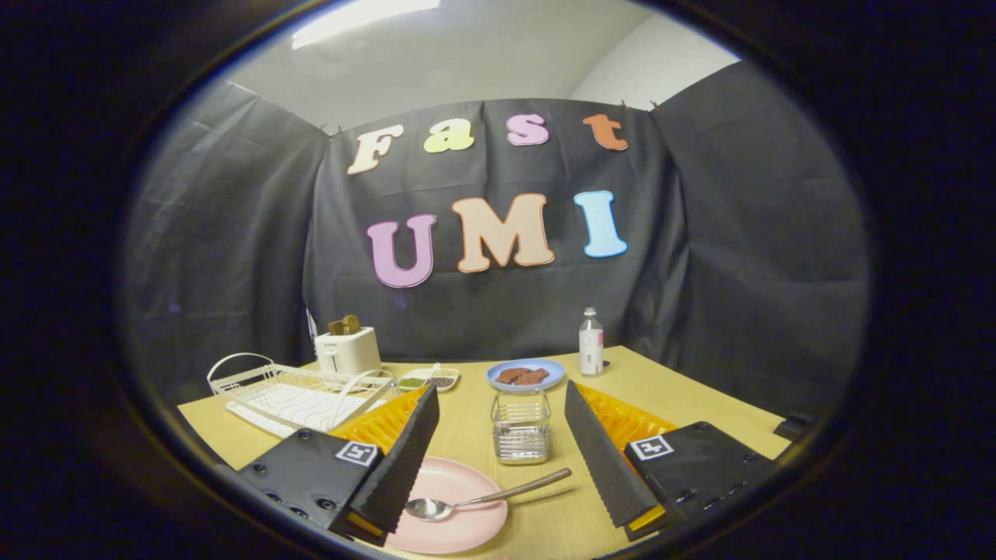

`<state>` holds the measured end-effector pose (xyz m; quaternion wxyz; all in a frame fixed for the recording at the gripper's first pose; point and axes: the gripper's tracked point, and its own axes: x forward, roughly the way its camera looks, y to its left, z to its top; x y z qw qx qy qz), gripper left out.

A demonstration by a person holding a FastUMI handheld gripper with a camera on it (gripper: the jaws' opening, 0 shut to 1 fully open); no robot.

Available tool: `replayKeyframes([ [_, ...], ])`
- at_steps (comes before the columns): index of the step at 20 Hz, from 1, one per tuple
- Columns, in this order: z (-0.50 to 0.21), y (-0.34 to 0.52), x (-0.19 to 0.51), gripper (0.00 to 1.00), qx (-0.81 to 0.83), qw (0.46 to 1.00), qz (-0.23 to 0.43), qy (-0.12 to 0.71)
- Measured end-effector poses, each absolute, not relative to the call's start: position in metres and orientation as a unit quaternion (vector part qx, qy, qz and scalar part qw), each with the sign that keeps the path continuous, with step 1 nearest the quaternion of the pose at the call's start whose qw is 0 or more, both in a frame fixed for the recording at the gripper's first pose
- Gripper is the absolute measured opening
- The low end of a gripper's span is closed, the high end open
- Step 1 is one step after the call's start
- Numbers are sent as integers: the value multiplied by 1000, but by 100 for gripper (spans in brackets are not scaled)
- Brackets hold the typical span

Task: Take the plate from the dish rack, then take the spoon from the basket and place it into the plate.

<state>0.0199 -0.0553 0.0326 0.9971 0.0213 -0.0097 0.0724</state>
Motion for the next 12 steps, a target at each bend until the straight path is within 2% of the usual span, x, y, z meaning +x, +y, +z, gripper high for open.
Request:
replayKeyframes([
  [12, 36, -66, 19, 100, 36, 997, 70, -11],
])
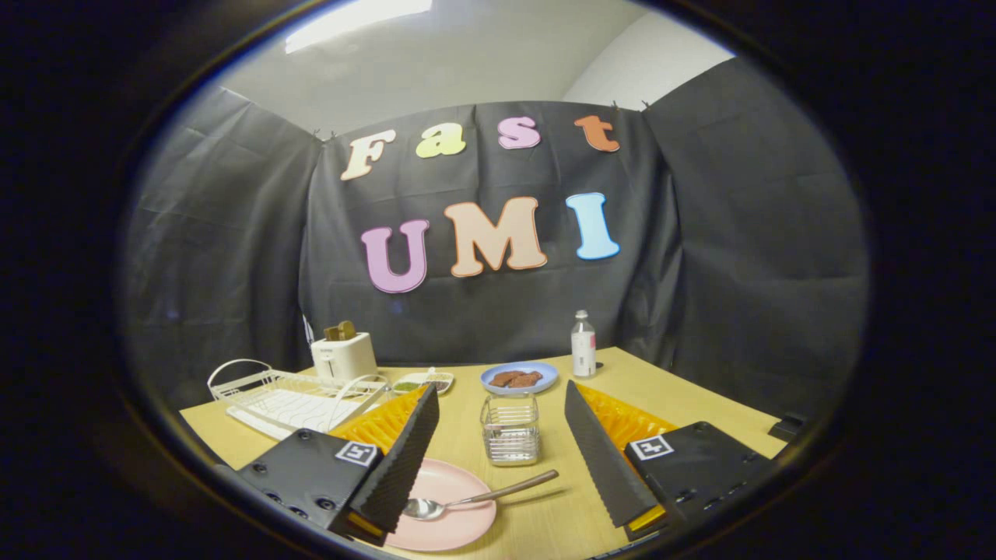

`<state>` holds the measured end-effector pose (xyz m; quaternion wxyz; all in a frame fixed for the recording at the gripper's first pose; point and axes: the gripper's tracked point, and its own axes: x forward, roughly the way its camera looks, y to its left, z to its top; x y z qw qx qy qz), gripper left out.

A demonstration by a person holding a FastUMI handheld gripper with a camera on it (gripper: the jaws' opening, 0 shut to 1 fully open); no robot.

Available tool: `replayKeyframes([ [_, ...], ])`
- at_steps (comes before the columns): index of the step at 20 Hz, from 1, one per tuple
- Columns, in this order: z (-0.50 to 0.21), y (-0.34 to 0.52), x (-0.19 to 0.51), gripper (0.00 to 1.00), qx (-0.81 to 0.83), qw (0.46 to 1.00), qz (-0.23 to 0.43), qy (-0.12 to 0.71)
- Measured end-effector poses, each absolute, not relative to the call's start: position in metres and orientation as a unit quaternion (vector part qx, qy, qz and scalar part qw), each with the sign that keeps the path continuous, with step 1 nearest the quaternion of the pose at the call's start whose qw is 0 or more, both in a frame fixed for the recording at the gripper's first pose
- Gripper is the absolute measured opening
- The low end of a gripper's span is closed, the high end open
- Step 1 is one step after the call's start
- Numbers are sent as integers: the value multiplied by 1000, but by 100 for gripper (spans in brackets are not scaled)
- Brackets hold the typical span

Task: Take the plate from the dish rack, then take the spoon from the basket and place it into the plate.

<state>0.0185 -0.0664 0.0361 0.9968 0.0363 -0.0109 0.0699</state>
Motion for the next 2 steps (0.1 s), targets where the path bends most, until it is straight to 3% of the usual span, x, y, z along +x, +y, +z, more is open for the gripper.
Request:
replayKeyframes([
  [2, 36, -68, 20, 100, 44, 996, 71, -12],
])
